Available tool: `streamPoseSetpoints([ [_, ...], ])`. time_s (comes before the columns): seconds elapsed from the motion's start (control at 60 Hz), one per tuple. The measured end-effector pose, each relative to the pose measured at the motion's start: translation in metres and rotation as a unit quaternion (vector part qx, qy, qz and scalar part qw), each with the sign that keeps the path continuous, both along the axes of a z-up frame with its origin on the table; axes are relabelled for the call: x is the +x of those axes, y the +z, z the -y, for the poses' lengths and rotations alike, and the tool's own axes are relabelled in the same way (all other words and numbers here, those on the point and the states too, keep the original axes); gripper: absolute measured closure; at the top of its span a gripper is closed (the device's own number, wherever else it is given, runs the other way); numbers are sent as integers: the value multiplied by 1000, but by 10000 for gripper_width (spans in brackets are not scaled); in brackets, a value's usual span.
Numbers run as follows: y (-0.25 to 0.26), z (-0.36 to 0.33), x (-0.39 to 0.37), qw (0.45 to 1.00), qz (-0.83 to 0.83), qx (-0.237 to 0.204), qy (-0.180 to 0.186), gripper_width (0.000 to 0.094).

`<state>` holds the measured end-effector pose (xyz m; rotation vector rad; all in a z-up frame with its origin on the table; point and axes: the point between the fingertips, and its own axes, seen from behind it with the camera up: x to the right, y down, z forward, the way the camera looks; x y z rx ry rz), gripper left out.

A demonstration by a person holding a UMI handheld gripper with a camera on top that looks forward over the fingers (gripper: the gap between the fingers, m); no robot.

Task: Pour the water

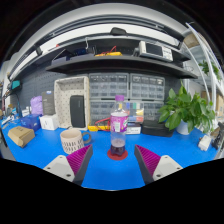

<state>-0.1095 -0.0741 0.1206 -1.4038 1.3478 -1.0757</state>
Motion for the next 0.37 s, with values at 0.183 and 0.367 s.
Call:
streamPoseSetpoints([
  [0.183,16,-2,-9,1000,11,6,-4,76],
  [0.367,21,-2,-14,1000,13,-5,-7,75],
])
